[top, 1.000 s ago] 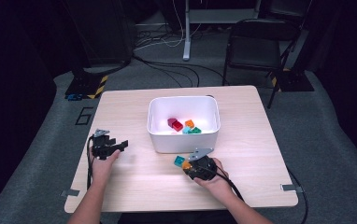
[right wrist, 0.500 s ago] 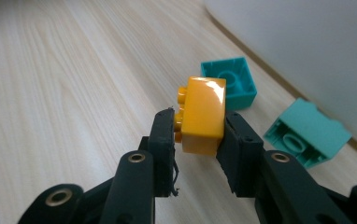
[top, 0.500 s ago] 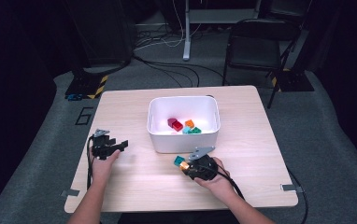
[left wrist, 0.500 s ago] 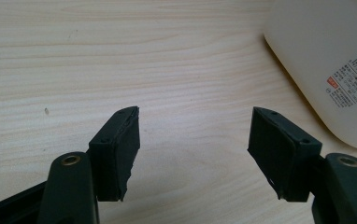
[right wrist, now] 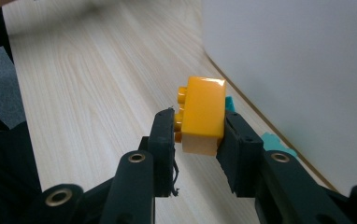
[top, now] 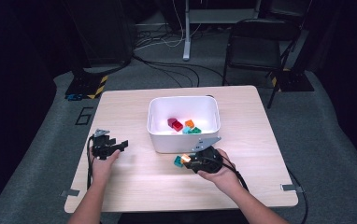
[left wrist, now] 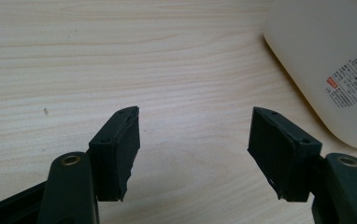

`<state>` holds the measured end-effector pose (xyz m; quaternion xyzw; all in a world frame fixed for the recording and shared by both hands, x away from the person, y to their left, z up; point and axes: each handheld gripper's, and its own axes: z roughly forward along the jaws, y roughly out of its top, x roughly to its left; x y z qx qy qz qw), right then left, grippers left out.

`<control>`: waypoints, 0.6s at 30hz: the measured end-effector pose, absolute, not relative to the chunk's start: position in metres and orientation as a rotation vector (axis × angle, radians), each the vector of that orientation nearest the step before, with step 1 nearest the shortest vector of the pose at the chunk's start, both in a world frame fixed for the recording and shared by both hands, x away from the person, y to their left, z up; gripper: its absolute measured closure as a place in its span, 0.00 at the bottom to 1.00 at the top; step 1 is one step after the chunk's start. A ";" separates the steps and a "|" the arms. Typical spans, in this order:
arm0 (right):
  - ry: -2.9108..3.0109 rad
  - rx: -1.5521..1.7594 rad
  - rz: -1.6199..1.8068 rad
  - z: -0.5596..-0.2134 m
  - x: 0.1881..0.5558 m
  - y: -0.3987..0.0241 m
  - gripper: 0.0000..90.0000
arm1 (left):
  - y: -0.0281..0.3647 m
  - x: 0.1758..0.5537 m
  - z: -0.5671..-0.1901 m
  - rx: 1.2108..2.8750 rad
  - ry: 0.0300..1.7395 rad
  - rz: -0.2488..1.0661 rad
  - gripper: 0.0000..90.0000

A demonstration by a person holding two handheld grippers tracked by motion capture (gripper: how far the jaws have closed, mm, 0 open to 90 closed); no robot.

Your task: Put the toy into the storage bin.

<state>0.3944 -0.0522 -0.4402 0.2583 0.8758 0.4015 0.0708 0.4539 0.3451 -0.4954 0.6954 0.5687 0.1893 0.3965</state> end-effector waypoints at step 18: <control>2.610 0.724 1.298 -0.382 0.403 -0.063 0.75 | 0.345 0.454 -0.496 1.763 1.442 0.474 0.37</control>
